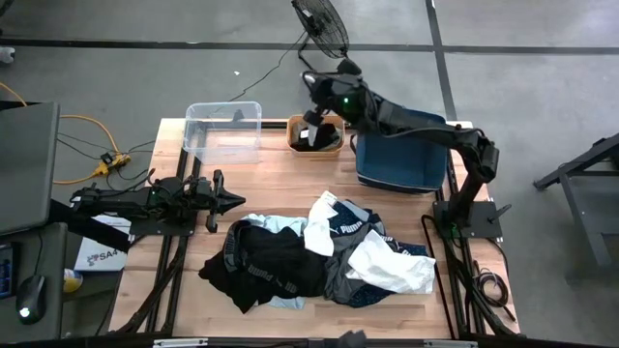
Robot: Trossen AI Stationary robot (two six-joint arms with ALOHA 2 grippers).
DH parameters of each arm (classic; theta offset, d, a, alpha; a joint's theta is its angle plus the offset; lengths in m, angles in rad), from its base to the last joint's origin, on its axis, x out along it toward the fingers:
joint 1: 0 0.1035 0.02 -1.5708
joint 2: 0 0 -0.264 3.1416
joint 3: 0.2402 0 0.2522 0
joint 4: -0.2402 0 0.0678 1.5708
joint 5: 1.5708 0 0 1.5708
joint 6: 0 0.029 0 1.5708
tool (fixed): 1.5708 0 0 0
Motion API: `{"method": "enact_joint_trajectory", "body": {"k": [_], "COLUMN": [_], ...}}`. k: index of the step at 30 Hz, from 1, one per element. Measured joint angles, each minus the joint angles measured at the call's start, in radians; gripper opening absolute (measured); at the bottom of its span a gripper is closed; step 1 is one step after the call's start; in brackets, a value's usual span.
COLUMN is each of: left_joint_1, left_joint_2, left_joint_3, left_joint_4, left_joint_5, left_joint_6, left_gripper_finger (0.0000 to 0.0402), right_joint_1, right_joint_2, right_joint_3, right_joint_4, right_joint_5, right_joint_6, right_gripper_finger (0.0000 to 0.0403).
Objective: Pick & Place Cloths
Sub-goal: Put the gray sock into the yellow bin
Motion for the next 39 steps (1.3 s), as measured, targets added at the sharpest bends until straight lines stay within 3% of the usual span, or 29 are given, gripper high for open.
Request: {"method": "enact_joint_trajectory", "body": {"k": [12,24,39], "left_joint_1": [0.0,0.0,0.0], "left_joint_2": [0.0,0.0,0.0], "left_joint_3": [0.0,0.0,0.0], "left_joint_4": [0.0,0.0,0.0], "left_joint_5": [-0.003,-0.003,0.001], "left_joint_6": [0.0,0.0,0.0], "left_gripper_finger": [0.0012,0.0012,0.0012], "right_joint_1": [-0.076,-0.092,-0.101], "right_joint_2": [0.052,0.178,0.376], "right_joint_3": [-0.002,-0.002,-0.001], "right_joint_4": [-0.186,-0.26,-0.189], "right_joint_5": [-0.005,-0.263,-0.413], "right_joint_6": [0.319,0.634,0.749], "right_gripper_finger": [0.0004,0.0004,0.0004]}}
